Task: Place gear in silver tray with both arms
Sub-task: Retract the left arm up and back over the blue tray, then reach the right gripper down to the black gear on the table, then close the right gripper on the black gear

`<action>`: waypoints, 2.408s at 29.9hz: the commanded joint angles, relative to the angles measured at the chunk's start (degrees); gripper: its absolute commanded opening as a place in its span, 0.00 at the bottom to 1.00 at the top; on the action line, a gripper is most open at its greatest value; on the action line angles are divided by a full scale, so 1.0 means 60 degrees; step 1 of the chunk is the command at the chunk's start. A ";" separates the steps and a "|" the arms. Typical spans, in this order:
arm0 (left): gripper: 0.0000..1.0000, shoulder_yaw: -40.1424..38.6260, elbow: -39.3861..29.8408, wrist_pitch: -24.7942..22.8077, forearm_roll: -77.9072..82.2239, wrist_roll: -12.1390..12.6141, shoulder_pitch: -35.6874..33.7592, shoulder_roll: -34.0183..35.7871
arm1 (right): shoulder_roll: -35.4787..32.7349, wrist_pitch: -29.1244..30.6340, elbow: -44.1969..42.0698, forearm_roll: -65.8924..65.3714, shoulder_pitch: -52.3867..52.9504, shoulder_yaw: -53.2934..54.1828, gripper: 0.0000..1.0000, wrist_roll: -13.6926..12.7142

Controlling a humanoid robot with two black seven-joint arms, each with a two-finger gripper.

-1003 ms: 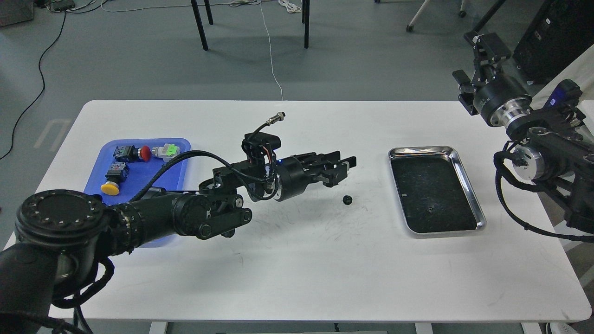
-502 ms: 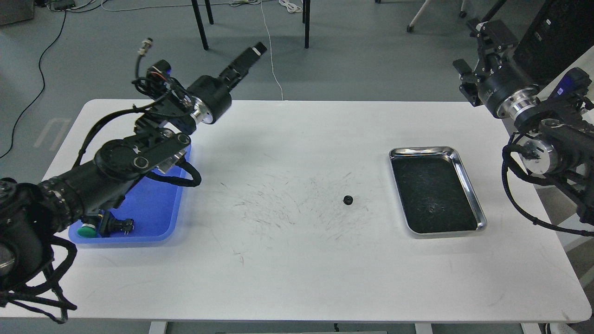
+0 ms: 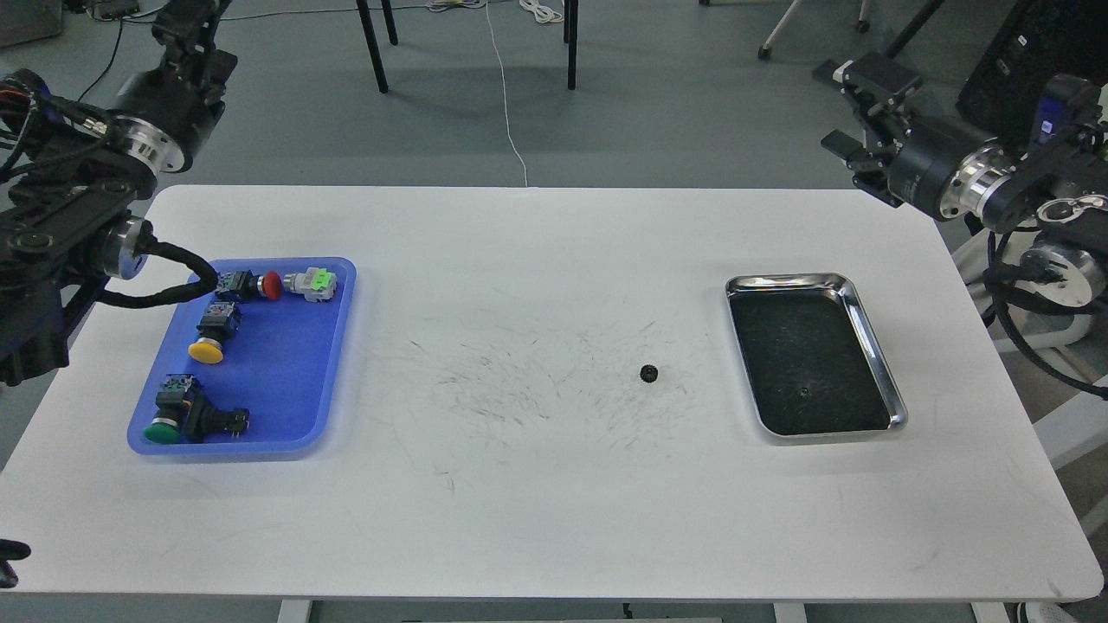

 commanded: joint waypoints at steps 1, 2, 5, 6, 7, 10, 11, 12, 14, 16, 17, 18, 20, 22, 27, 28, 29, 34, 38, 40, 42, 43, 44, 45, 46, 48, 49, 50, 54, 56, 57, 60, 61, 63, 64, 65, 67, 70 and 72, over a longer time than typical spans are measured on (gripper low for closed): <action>0.87 -0.0016 -0.0011 -0.0304 -0.0170 -0.0001 0.0061 0.0280 | 0.0062 0.0028 0.0084 -0.0489 0.1230 -0.1810 0.94 0.0028; 0.87 -0.0002 0.0004 -0.0494 -0.0315 -0.0001 0.0061 0.0455 | 0.0091 0.0043 0.0070 -0.0664 0.1479 -0.2147 0.94 0.0043; 0.88 0.0028 0.0004 -0.0963 -0.0799 -0.0001 0.0061 0.0691 | 0.0369 0.0101 0.0055 -0.1526 0.1833 -0.2589 0.94 0.0072; 0.88 0.0028 0.0033 -0.1037 -0.0844 -0.0001 0.0061 0.0706 | 0.0471 0.0102 0.0026 -0.1965 0.1848 -0.2605 0.94 0.0072; 0.88 0.0013 0.0048 -0.1081 -0.0902 -0.0001 0.0032 0.0706 | 0.0516 0.0102 0.0026 -0.2433 0.1862 -0.2605 0.94 0.0086; 0.91 -0.0016 0.0062 -0.1082 -0.1355 -0.0001 -0.0041 0.0691 | 0.0750 0.0160 -0.0018 -0.4352 0.1892 -0.2619 0.94 0.0116; 0.92 -0.0016 0.0062 -0.1111 -0.1603 -0.0001 -0.0041 0.0706 | 0.0852 0.0160 -0.0032 -0.4908 0.1950 -0.2634 0.94 0.0130; 0.92 -0.0016 0.0062 -0.1140 -0.1707 0.0095 -0.0041 0.0692 | 0.0969 0.0160 -0.0033 -0.5291 0.1980 -0.2648 0.94 0.0131; 0.93 -0.0002 0.0062 -0.1169 -0.1825 0.0315 -0.0041 0.0691 | 0.1291 0.0175 -0.0047 -0.5922 0.2023 -0.2896 0.94 0.0145; 0.93 -0.0016 0.0062 -0.1170 -0.1825 0.0476 -0.0041 0.0691 | 0.1613 0.0160 -0.0047 -0.6347 0.2213 -0.3408 0.94 0.0174; 0.93 -0.0016 0.0062 -0.1170 -0.1840 0.0491 -0.0041 0.0706 | 0.1745 0.0160 -0.0033 -0.6436 0.2287 -0.3628 0.94 0.0175; 0.93 -0.0016 0.0062 -0.1170 -0.1840 0.0506 -0.0041 0.0721 | 0.1892 0.0160 -0.0018 -0.6481 0.2345 -0.3848 0.94 0.0204; 0.93 -0.0016 0.0091 -0.1184 -0.1855 0.0666 -0.0041 0.0721 | 0.2301 0.0160 -0.0062 -0.6510 0.2404 -0.4171 0.94 0.0364; 0.93 -0.0002 0.0296 -0.1242 -0.1913 0.1293 -0.0012 0.0648 | 0.2726 0.0160 -0.0106 -0.6568 0.2434 -0.4347 0.94 0.0511; 0.93 -0.0031 0.0385 -0.1316 -0.2484 0.1839 -0.0012 0.0560 | 0.3869 0.0160 -0.0472 -0.6920 0.2536 -0.5108 0.92 0.0848; 0.93 -0.0045 0.0385 -0.1359 -0.2528 0.1839 -0.0012 0.0560 | 0.4059 0.0160 -0.0516 -0.6935 0.2565 -0.5313 0.92 0.0906; 0.93 -0.0031 0.0385 -0.1389 -0.2543 0.1839 -0.0026 0.0560 | 0.4235 0.0160 -0.0530 -0.6950 0.2653 -0.5503 0.90 0.1008; 0.93 -0.0045 0.0399 -0.1433 -0.2558 0.1824 -0.0056 0.0589 | 0.5099 0.0160 -0.0983 -0.7754 0.2756 -0.6397 0.81 0.1311; 0.93 -0.0060 0.0428 -0.1448 -0.2558 0.1795 -0.0041 0.0618 | 0.5788 0.0160 -0.1614 -0.7872 0.2566 -0.7070 0.79 0.1311; 0.94 -0.0075 0.0443 -0.1448 -0.2573 0.1795 -0.0041 0.0618 | 0.6023 0.0160 -0.1687 -0.7873 0.2522 -0.7277 0.78 0.1311; 0.94 -0.0177 0.0443 -0.1448 -0.2573 0.1766 -0.0041 0.0618 | 0.6199 0.0160 -0.1834 -0.7902 0.2464 -0.7350 0.78 0.1311; 0.94 -0.0221 0.0443 -0.1448 -0.2573 0.1751 -0.0041 0.0618 | 0.6272 0.0160 -0.1907 -0.7916 0.2420 -0.7365 0.77 0.1311; 0.94 -0.0279 0.0443 -0.1448 -0.2573 0.1751 -0.0041 0.0604 | 0.6418 0.0160 -0.1937 -0.7946 0.2347 -0.7438 0.77 0.1311; 0.94 -0.0323 0.0443 -0.1448 -0.2573 0.1751 -0.0041 0.0604 | 0.6536 0.0160 -0.1951 -0.7960 0.2303 -0.7497 0.76 0.1311; 0.94 -0.0338 0.0443 -0.1448 -0.2573 0.1751 -0.0041 0.0604 | 0.6609 0.0160 -0.2024 -0.7961 0.2273 -0.7541 0.76 0.1311; 0.94 -0.0382 0.0458 -0.1448 -0.2573 0.1751 -0.0056 0.0618 | 0.6712 0.0160 -0.2170 -0.7961 0.2185 -0.7614 0.75 0.1311; 0.94 -0.0455 0.0458 -0.1462 -0.2573 0.1751 -0.0056 0.0618 | 0.6771 0.0160 -0.2273 -0.7961 0.2112 -0.7658 0.75 0.1311; 0.94 -0.0514 0.0458 -0.1462 -0.2573 0.1751 -0.0041 0.0618 | 0.6844 0.0160 -0.2375 -0.7961 0.2068 -0.7673 0.75 0.1311; 0.95 -0.0602 0.0458 -0.1448 -0.2573 0.1751 -0.0041 0.0633 | 0.7166 0.0160 -0.2698 -0.7961 0.1790 -0.7702 0.75 0.1311; 0.95 -0.0602 0.0458 -0.1462 -0.2573 0.1751 -0.0041 0.0648 | 0.7298 0.0175 -0.2990 -0.7946 0.1600 -0.7702 0.75 0.1311; 0.95 -0.0602 0.0458 -0.1462 -0.2573 0.1751 -0.0041 0.0648 | 0.7371 0.0175 -0.3093 -0.7946 0.1512 -0.7702 0.75 0.1311; 0.95 -0.0588 0.0472 -0.1462 -0.2573 0.1736 -0.0026 0.0633 | 0.7386 0.0219 -0.3211 -0.7931 0.1380 -0.7688 0.75 0.1311; 0.95 -0.0602 0.0473 -0.1462 -0.2573 0.1736 -0.0026 0.0633 | 0.7386 0.0219 -0.3240 -0.7946 0.1365 -0.7688 0.74 0.1311; 0.95 -0.0602 0.0473 -0.1477 -0.2573 0.1707 -0.0026 0.0633 | 0.7386 0.0219 -0.3313 -0.7946 0.1292 -0.7702 0.71 0.1311; 0.95 -0.0602 0.0473 -0.1477 -0.2573 0.1693 -0.0026 0.0633 | 0.7386 0.0219 -0.3401 -0.7946 0.1248 -0.7688 0.70 0.1311; 0.95 -0.0602 0.0473 -0.1477 -0.2573 0.1692 -0.0026 0.0618 | 0.7386 0.0219 -0.3518 -0.7946 0.1204 -0.7688 0.69 0.1311; 0.95 -0.0602 0.0473 -0.1492 -0.2573 0.1678 -0.0012 0.0633 | 0.7386 0.0219 -0.3636 -0.7946 0.1101 -0.7688 0.66 0.1311; 0.95 -0.0602 0.0473 -0.1492 -0.2573 0.1678 -0.0012 0.0633 | 0.7386 0.0233 -0.3695 -0.7946 0.0984 -0.7688 0.61 0.1311; 0.95 -0.0602 0.0473 -0.1492 -0.2573 0.1678 -0.0012 0.0633 | 0.7386 0.0219 -0.3695 -0.7946 0.0955 -0.7688 0.56 0.1311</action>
